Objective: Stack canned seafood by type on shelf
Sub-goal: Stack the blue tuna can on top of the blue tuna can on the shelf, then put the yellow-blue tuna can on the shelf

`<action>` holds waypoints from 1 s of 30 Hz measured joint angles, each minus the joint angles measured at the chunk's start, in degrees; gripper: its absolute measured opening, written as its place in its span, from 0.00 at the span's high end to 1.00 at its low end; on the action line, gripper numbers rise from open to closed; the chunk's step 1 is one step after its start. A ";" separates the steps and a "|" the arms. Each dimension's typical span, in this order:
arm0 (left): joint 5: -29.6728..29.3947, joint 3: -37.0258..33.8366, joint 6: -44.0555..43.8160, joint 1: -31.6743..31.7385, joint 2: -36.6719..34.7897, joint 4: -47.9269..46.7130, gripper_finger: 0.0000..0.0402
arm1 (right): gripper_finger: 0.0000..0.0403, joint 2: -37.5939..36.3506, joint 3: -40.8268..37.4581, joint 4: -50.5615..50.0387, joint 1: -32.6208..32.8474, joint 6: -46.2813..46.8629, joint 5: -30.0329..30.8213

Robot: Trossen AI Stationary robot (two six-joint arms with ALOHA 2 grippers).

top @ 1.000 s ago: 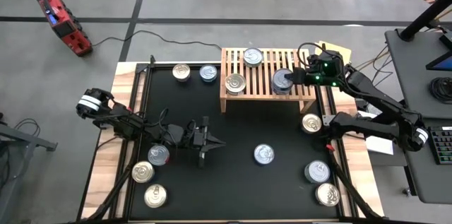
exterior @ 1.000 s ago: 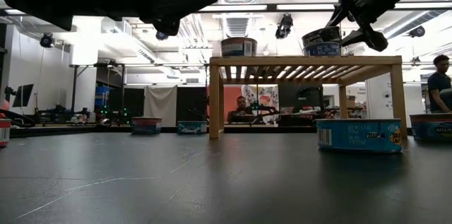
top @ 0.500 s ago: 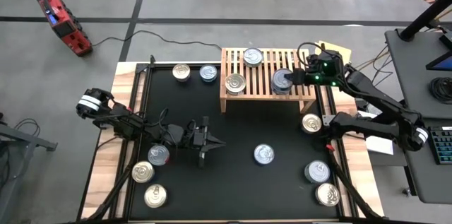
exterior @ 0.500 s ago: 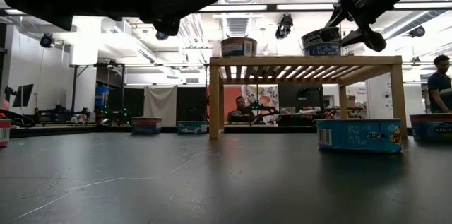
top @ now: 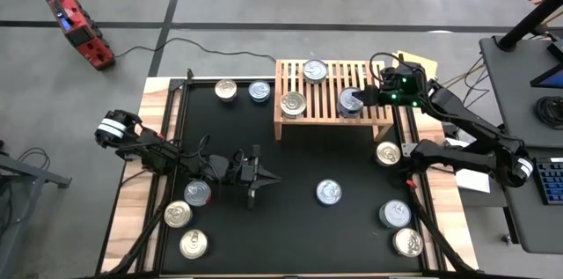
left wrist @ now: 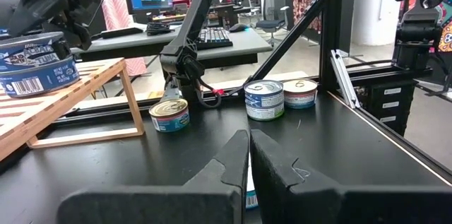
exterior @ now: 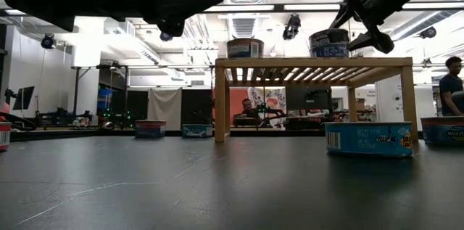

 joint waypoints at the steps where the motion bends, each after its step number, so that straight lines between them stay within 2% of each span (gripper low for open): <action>1: 0.00 0.00 0.00 0.00 0.00 -0.01 1.00 | 0.29 0.00 0.00 -0.05 0.00 0.00 0.00; 6: 0.00 0.00 0.00 0.00 0.00 -0.11 1.00 | 0.17 -0.02 0.00 -0.06 0.00 0.85 -0.07; 10: 0.00 0.00 0.00 0.00 0.00 -0.45 1.00 | 0.11 -0.02 0.00 -0.06 0.00 1.71 -0.17; 19: 0.00 0.00 -0.17 0.00 0.00 -0.52 1.00 | 0.11 -0.02 1.26 -0.44 0.00 2.52 0.02; 26: 0.02 0.00 -0.17 0.00 0.00 -0.63 1.00 | 0.11 -0.02 5.19 -2.95 0.00 -0.22 5.04; 30: 0.00 0.00 -0.17 0.00 0.00 -0.94 1.00 | 0.11 -0.04 8.03 -3.61 0.33 -2.77 5.92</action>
